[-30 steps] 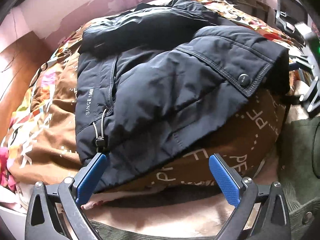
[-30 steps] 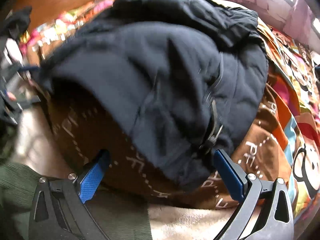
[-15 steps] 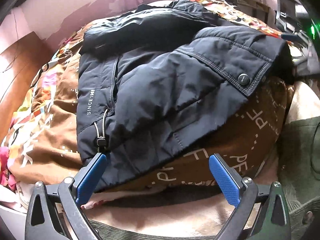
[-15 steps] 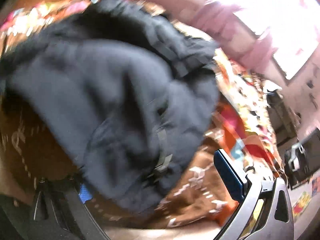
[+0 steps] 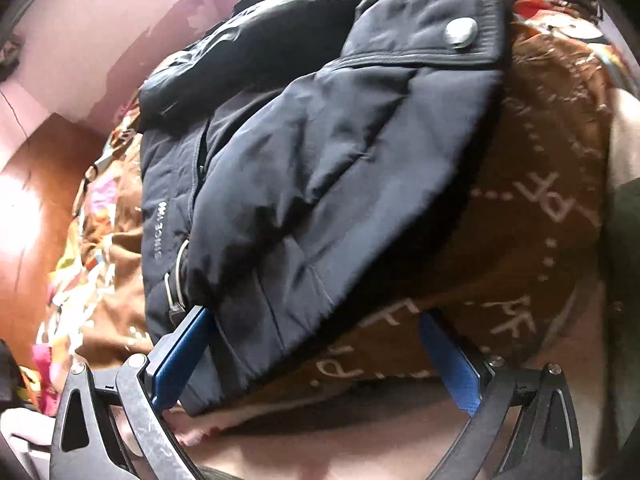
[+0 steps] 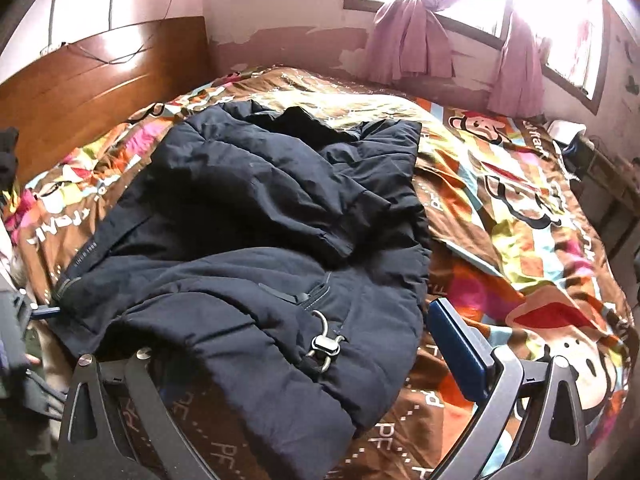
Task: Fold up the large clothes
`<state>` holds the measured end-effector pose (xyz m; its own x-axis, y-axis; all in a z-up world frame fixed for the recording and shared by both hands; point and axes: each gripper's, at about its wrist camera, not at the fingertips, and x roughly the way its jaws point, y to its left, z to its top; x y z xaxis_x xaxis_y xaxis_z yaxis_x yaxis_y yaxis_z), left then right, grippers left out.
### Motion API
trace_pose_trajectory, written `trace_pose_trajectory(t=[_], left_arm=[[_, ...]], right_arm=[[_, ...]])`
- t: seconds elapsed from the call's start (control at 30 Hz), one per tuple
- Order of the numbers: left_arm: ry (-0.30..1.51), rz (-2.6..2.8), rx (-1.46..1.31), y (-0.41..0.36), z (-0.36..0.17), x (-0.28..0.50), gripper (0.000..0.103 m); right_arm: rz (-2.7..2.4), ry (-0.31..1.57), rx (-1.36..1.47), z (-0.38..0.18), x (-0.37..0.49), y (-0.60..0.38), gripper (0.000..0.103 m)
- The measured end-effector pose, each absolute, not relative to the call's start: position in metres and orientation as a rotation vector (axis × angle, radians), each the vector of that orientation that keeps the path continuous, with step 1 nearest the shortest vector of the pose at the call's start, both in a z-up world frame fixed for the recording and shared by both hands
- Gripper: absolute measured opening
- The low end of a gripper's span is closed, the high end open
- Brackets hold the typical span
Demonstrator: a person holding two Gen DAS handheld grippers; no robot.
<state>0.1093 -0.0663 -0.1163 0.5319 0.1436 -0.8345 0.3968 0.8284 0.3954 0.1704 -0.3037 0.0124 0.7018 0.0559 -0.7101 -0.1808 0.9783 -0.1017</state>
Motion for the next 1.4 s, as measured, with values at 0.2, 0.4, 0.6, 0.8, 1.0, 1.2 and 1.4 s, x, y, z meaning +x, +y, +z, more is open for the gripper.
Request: trace_pose_trajectory(t=[0.2,0.4,0.6,0.8,1.0,1.2,1.4], left_arm=[[0.972,-0.102,0.532,-0.050,-0.103,0.119,0.079],[0.850,-0.063,0.594,-0.046,-0.080,0.123,0.066],[0.784,-0.081,0.579,-0.043,-0.051,0.145,0.039],[0.766,-0.157,0.624,-0.052,-0.015,0.173,0.032],[0.759,-0.197,0.620,-0.063,0.013,0.196,0.032],[0.716,-0.193,0.625,-0.072,0.028,0.209,0.032],[0.719,-0.199,0.612,-0.067,0.027,0.207,0.032]], right_arm=[[0.126,0.811,-0.095,0.003,0.164,-0.324,0.102],[0.115,0.829,-0.040,-0.012,0.155,-0.334,0.102],[0.102,0.867,-0.019,-0.035,0.140,-0.345,0.102],[0.146,0.895,-0.076,-0.050,0.119,-0.337,0.102],[0.340,0.817,-0.213,-0.053,0.082,-0.285,0.101],[0.281,0.812,-0.491,-0.081,0.084,-0.222,0.101],[0.058,0.750,-0.497,-0.076,0.105,-0.230,0.100]])
